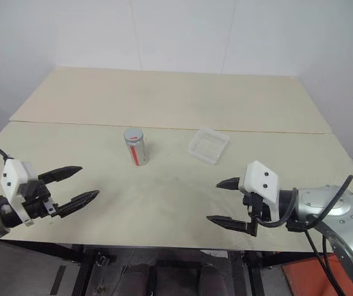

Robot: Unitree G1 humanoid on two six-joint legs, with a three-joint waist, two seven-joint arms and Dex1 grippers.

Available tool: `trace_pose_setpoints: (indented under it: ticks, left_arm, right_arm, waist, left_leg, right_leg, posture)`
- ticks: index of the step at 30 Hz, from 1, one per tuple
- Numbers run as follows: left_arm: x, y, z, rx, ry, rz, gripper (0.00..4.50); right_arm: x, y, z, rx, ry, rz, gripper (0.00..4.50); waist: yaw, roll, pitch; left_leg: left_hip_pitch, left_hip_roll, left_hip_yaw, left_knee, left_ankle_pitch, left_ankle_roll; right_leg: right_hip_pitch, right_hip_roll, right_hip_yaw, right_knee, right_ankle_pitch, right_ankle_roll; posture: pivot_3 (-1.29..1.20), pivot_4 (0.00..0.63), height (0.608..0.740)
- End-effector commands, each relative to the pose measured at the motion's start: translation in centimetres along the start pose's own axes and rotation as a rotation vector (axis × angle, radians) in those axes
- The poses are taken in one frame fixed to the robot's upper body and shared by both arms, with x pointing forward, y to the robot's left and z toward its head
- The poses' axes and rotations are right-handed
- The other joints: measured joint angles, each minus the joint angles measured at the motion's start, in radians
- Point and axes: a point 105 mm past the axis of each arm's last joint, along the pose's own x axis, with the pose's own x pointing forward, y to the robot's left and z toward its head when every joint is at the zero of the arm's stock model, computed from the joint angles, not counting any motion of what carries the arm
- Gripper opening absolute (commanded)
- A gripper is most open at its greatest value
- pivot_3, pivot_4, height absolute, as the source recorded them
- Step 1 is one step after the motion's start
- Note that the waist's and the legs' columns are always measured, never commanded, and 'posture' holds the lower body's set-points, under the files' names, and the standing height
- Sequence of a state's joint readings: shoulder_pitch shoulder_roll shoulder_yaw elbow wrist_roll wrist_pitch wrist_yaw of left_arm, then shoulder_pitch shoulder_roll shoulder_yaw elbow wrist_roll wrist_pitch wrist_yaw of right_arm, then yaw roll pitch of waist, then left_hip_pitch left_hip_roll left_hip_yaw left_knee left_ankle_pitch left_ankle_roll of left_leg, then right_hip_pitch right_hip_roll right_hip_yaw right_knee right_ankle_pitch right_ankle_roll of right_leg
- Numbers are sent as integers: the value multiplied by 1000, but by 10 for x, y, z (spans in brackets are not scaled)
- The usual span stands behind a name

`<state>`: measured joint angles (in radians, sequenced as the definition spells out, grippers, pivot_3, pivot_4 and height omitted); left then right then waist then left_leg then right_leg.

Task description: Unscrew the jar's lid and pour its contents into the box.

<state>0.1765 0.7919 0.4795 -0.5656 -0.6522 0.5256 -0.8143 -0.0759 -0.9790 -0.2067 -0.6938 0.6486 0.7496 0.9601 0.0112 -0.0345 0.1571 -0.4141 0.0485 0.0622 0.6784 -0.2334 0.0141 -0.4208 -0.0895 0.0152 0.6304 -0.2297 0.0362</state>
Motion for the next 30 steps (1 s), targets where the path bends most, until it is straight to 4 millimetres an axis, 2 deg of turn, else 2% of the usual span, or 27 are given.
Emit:
trace_pose_setpoints:
  ticks: [1, 11, 16, 22, 30]
  left_arm:
    - [5, -3, 7, 36, -19, 2, 4447]
    - [21, -1, -4, 50, -37, 39, 4447]
    - [27, 7, -25, 58, -16, 116, 4447]
    - [56, 5, -36, 55, -124, 260, 4447]
    - [93, 0, -44, 55, -130, 371, 4447]
  right_arm:
    - [-2, -8, 7, -65, -10, -37, 4500]
    - [11, -26, 7, -98, -38, -74, 4500]
    - [21, -30, 9, -92, -74, -99, 4500]
    - [37, -28, 14, -104, -121, -118, 4500]
    - [40, -35, 21, -139, -130, -150, 4500]
  waist:
    - [0, 0, 0]
    - [-1, 0, 0]
    - [-1, 0, 0]
    - [3, 0, 0]
    - [0, 0, 0]
  left_leg:
    - [0, 0, 0, 0, 0, 0]
    - [0, 0, 0, 0, 0, 0]
    - [0, 0, 0, 0, 0, 0]
    - [-1, -1, -1, 0, 0, 0]
    - [-1, -1, -1, 1, 0, 0]
  right_leg:
    - [0, 0, 0, 0, 0, 0]
    - [0, 1, 0, 0, 0, 0]
    - [0, 1, 0, 0, 1, 1]
    - [1, 0, 0, 0, 1, 2]
    - [1, 0, 1, 0, 2, 3]
  posture:
    - [0, 150, 740]
    - [0, 150, 740]
    - [0, 150, 740]
    - [0, 150, 740]
    - [0, 150, 740]
